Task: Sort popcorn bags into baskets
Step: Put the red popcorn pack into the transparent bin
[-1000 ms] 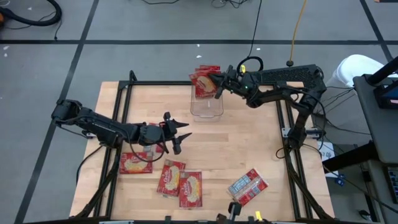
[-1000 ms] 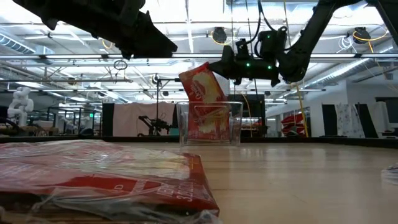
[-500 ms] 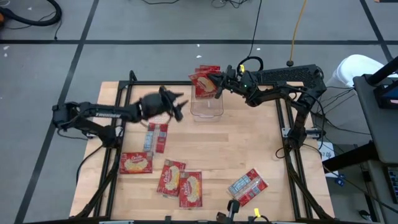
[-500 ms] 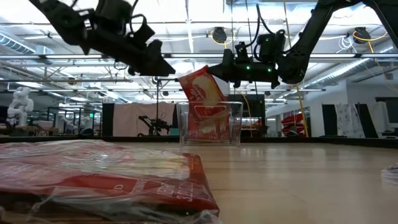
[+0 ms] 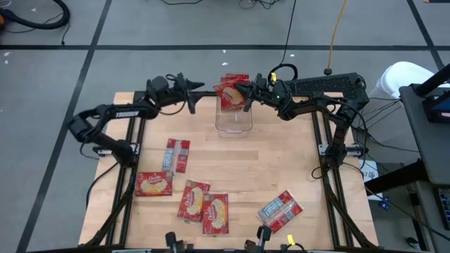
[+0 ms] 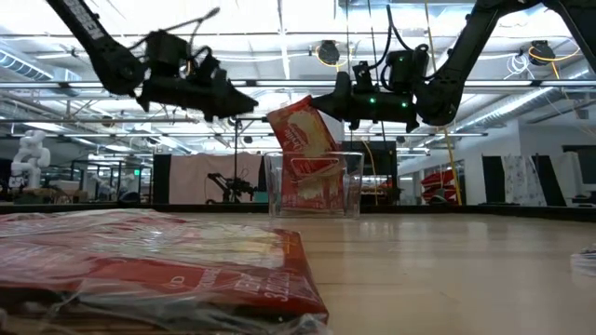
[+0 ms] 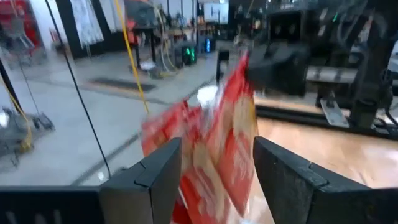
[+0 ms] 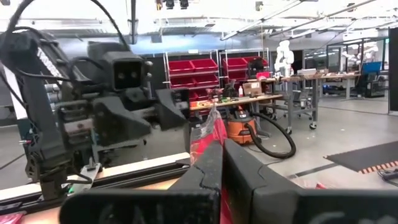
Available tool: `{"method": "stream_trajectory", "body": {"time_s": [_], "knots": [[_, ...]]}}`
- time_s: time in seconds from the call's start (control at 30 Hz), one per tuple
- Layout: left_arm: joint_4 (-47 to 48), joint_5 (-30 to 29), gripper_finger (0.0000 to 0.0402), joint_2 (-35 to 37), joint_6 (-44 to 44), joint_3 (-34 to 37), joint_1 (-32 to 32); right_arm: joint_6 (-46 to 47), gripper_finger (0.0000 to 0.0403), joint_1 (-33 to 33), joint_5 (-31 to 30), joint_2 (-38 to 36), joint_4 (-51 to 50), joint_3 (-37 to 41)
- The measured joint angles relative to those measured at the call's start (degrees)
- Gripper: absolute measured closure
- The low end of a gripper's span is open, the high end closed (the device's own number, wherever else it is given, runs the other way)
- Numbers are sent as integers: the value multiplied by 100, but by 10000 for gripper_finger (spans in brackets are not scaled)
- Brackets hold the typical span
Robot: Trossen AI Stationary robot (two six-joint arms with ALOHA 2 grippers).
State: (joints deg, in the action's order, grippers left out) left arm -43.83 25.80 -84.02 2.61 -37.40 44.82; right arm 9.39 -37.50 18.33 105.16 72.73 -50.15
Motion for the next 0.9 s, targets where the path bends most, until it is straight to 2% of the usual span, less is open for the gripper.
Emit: {"method": "stream_trajectory", "body": {"time_s": [0.2,0.3,0.4,0.57,0.6,0.9], "knots": [[19,103,200,-775,-23,-572,-66,24,403,-2,0,-2,60,2],[1,112,216,-1017,-5,-769,-71,23,403,-2,1,-2,60,2],[-178,111,263,-1100,17,-851,-75,22,403,-11,2,-2,56,2],[-250,-28,377,-1113,77,-888,-75,41,403,-46,28,-2,-13,2],[-295,-31,389,-1113,97,-888,-75,43,403,-48,36,-2,-43,2],[-332,-37,397,-1113,159,-888,-131,453,403,-253,483,-4,-493,4]]}}
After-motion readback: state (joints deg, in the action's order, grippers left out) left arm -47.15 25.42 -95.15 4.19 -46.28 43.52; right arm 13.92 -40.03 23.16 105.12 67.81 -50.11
